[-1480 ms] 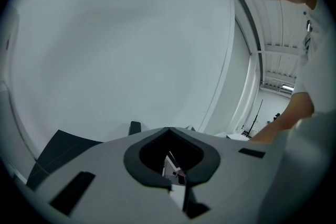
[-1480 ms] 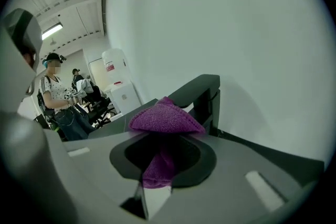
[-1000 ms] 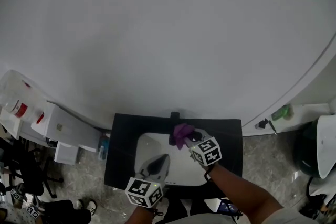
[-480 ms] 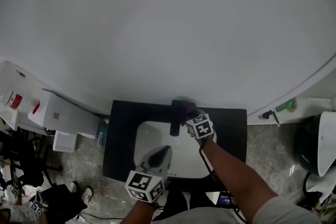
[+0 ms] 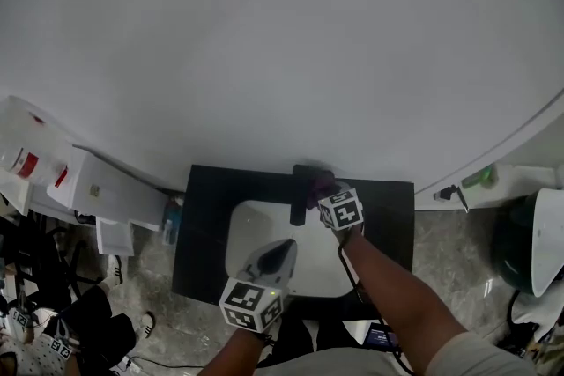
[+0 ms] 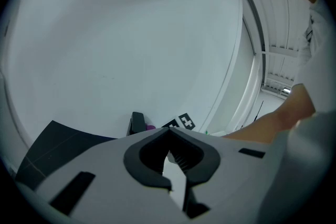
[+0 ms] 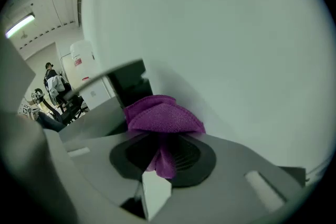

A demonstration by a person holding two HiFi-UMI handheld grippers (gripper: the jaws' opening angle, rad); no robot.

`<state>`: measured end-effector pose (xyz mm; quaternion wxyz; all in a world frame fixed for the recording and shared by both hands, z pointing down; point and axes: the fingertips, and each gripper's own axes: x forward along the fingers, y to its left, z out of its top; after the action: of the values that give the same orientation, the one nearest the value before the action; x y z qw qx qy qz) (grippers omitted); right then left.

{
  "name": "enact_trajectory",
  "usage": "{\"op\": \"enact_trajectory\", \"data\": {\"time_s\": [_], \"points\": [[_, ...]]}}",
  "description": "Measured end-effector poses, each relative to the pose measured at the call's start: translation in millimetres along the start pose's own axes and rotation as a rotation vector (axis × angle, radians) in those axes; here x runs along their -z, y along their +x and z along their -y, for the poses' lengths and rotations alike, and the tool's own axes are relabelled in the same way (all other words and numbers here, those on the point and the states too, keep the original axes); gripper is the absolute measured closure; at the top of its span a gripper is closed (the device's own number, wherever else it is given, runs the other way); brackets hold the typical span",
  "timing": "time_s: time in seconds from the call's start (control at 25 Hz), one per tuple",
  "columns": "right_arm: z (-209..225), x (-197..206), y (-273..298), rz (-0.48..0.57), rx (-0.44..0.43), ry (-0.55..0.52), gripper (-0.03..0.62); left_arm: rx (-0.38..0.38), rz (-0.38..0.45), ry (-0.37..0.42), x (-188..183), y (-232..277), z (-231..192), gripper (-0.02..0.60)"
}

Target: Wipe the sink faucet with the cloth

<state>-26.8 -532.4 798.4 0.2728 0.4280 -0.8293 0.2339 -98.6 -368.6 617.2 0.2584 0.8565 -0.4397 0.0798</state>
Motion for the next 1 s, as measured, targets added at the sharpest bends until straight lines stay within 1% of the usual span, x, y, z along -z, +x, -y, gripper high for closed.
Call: {"op": "enact_trajectory", "data": {"time_s": [0.08,0.24,0.36,0.52,0.68,0.88,1.0], "points": [[-12,-21,-39,0.060,-0.012,0.000,0.526,0.011,0.012,0.015,-7,-3,9,0.577],[-65,-58,-128,0.183,-0.113,-0.021,0.526,0.026,0.039,0.066,-27,-20,35,0.577],[-96,-73,-199,0.246,-0.153,-0.024,0.526,0.000,0.050,0.073,-39,-35,54,0.577],[-132,-90,-271,0.343,-0.178,-0.024,0.526,-0.037,0.118,0.094,-64,-59,72,0.577],[-160,-94,-315,0.400,-0.186,-0.056,0.526,-0.075,0.183,0.119,-78,-87,90,0.577],[-165,-101,-345,0.478,-0.159,-0.082,0.528,-0.094,0.216,0.140,-89,-95,104,0.577],[-168,-102,-352,0.502,-0.154,-0.088,0.528,-0.101,0.241,0.157,-95,-100,108,0.577]]}}
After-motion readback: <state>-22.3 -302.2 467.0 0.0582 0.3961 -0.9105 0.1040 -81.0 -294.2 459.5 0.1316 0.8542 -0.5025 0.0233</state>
